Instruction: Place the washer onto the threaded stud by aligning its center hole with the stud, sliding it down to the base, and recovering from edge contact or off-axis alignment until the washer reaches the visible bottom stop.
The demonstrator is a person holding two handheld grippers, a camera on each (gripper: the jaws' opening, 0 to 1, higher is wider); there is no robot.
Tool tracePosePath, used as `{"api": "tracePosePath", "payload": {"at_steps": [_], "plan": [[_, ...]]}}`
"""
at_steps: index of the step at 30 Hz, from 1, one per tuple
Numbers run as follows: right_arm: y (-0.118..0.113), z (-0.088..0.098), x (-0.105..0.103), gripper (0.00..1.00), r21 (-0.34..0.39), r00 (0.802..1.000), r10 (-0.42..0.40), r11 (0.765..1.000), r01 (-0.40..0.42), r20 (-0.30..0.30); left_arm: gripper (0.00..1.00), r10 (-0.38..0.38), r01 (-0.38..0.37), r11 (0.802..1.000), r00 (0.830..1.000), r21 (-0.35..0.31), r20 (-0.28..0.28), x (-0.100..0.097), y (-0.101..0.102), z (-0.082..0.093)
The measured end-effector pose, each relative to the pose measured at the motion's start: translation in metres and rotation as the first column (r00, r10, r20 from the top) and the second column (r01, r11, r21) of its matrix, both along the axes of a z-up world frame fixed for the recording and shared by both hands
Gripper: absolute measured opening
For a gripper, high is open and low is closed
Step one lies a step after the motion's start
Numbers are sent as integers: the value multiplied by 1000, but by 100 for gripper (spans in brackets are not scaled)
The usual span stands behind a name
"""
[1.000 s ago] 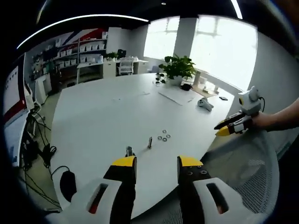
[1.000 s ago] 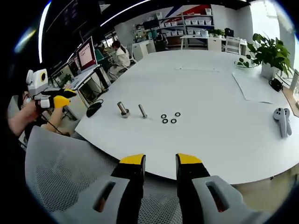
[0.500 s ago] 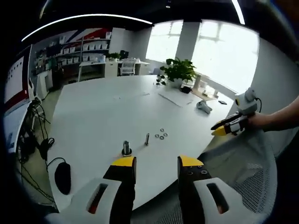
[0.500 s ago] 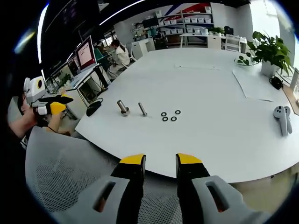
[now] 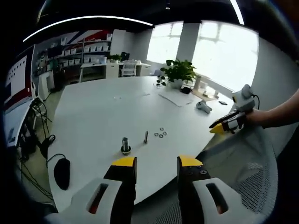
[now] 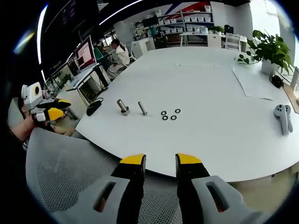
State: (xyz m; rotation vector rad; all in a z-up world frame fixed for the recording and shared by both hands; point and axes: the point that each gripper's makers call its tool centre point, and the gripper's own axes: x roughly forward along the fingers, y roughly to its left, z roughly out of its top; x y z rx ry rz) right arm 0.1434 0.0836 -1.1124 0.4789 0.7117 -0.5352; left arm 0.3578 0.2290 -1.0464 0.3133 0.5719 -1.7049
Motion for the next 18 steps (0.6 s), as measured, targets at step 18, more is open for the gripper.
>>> {"api": "tracePosePath", "payload": {"at_steps": [18], "plan": [[9,-4,5,29,34,1000,31,999,-31,1,32,9,-9,1000,1000,12,11,3,2,-6]]}}
